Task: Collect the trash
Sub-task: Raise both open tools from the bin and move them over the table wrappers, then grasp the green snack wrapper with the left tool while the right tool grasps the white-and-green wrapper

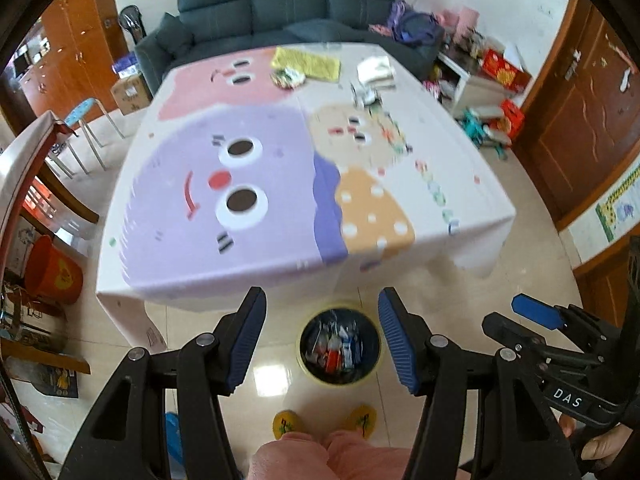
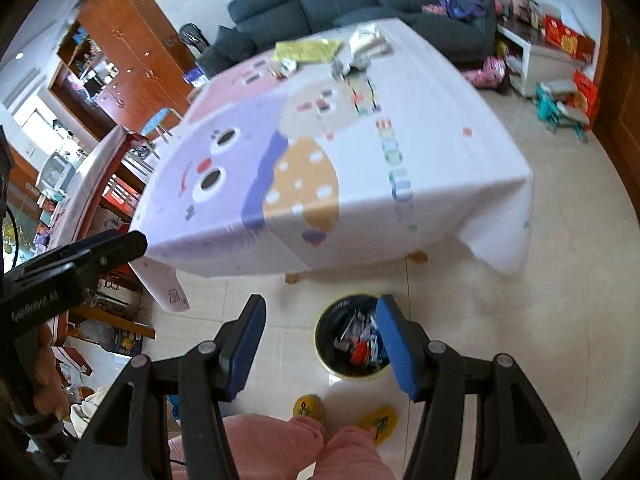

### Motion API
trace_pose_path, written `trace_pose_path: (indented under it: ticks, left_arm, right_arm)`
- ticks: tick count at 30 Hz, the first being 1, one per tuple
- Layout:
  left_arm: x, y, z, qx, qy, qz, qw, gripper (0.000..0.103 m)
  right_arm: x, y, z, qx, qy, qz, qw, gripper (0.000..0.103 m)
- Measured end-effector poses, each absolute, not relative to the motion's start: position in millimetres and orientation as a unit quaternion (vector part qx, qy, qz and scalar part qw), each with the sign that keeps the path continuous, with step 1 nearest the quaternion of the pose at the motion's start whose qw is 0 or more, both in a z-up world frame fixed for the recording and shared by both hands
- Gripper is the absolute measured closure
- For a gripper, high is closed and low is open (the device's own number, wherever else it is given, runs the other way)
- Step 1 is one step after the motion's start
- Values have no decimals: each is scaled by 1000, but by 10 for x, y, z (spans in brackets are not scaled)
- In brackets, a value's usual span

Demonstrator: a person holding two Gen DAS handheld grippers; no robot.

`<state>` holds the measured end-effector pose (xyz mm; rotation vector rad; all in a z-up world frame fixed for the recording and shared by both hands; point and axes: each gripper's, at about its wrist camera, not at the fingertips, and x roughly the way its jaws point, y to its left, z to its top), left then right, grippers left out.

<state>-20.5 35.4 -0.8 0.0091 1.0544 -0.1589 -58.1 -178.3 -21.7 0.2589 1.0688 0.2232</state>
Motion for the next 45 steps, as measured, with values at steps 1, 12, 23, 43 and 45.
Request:
trace_pose_path:
  ticks: [1,12,23,43,45]
  left_arm:
    - [-174,363,47,0,500,-75,863,45]
    - [395,471,301,-47,486,-74,869,40]
    - [1499,555,122,-47,511,-106,852,27]
    - [4143,731,-710,-90,569,-101,811,2]
    - [4284,729,-806,-103,577,-95,804,2]
  right_arm:
    - [-539,-1799,-159,122,501,109,850,45]
    - [99,-1826,229,114,462,114,872,45]
    - [1196,-1723,269,105,464,78,876,36]
    - [3442,-1550,-870,119,574,-30,810,31]
    - [3510,-1541,-936,117,581,-42,804,31]
